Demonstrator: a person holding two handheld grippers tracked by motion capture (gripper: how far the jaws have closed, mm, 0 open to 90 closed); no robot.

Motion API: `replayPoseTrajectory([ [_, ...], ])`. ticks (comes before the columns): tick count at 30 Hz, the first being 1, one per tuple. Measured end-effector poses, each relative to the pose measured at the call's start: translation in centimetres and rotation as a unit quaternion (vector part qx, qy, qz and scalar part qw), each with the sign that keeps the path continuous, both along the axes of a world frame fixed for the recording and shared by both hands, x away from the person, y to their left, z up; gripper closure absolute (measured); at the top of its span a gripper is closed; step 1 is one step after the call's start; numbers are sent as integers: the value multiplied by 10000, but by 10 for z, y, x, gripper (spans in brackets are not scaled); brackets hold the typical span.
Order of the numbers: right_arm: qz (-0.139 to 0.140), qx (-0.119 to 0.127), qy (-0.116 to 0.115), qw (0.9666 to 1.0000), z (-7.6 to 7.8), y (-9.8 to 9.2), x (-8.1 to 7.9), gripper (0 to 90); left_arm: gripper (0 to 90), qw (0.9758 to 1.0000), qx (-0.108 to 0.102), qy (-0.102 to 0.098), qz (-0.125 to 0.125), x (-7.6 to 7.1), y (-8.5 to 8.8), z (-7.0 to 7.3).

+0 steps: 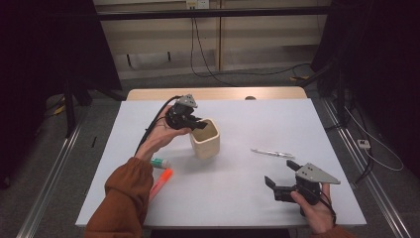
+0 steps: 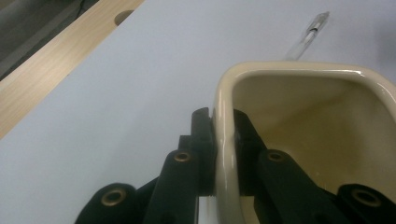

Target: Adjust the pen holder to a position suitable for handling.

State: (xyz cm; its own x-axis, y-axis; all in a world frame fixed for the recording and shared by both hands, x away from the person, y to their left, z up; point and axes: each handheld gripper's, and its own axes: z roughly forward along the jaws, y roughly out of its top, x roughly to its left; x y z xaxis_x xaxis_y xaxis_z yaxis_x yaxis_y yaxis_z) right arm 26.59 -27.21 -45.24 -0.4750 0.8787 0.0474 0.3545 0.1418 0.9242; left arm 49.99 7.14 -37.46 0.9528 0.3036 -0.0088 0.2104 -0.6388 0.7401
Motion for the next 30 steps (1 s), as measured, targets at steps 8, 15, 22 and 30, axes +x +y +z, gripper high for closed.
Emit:
replayPoseTrajectory([
  [8,29,10,2,10000,0,0,-1,44,822,9992,75,-15,-397,-4,-23,-6],
  [15,32,13,-1,10000,0,0,-1,44,822,9979,43,39,-642,-5,-39,-10],
  [22,46,11,-3,10000,0,0,-1,44,819,9967,114,87,-801,-7,-49,-15],
  [30,56,7,-5,10000,0,1,-1,44,817,9978,14,134,-651,-2,-50,-20],
])
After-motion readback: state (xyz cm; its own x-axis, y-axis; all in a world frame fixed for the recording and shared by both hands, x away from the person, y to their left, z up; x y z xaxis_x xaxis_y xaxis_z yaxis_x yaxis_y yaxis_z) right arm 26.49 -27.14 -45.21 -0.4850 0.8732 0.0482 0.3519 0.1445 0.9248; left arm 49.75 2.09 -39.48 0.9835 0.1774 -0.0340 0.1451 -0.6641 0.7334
